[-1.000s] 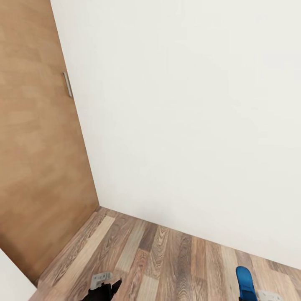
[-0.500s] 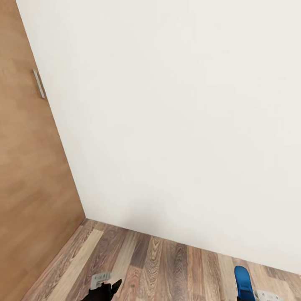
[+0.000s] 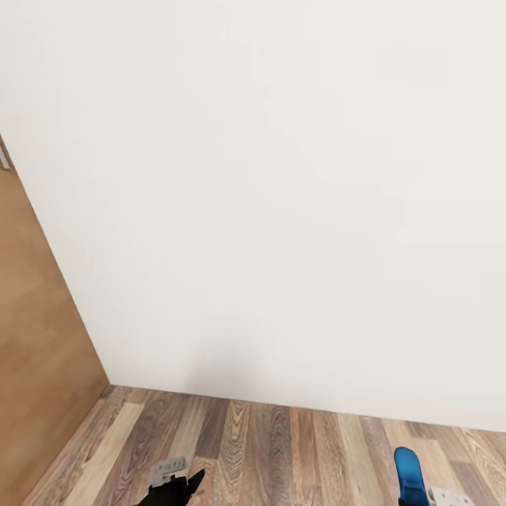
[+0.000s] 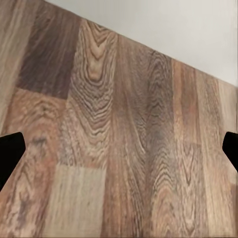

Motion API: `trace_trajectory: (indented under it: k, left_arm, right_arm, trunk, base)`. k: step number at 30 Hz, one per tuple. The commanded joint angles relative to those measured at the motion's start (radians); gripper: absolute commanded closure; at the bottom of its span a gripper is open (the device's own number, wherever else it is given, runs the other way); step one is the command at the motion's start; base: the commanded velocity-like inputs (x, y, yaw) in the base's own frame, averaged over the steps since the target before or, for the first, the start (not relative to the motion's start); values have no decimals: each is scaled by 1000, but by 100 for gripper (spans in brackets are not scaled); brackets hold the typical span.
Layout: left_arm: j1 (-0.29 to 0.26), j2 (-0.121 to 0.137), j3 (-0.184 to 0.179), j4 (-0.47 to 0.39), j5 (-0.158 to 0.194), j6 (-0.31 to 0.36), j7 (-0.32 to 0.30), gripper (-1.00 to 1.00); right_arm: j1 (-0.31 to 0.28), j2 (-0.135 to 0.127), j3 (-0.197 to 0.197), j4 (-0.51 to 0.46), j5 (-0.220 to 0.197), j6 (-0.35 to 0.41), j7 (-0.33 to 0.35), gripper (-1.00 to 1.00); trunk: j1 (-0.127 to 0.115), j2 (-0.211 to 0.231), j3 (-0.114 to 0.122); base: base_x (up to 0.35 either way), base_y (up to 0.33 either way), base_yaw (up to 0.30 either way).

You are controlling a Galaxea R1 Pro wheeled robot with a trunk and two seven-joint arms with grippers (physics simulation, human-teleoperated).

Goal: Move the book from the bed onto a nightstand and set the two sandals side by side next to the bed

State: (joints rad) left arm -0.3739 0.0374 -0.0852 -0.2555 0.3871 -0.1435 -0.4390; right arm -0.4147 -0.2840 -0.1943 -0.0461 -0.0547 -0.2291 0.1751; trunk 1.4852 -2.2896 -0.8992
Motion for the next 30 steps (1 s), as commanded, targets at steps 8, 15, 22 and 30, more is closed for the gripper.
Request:
trace_trajectory:
  k: [8, 15, 22, 30]
  left_arm:
    - [0, 1, -8, 1, 7, -5, -1, -100]
    - [-1, 1, -8, 1, 7, -5, -1, -100]
    - [0, 1, -8, 1, 7, -5, -1, -100]
    - [0, 1, -8, 1, 7, -5, -1, -100]
  right_arm:
    - [-1, 0, -7, 2, -6, -3, 7, 100]
    - [-1, -1, -7, 2, -7, -3, 7, 100]
    - [-1, -1, -7, 2, -7, -3, 7, 100]
    - [-1, -1, -7, 2, -6, -3, 7, 100]
  trunk:
    - [0, 0, 3]
    - [0, 0, 6]
    - [0, 0, 9]
    - [0, 0, 13]
  base:
    - [43, 8, -300]
    - [245, 75, -300]
    - [46, 14, -300]
    - [3, 1, -300]
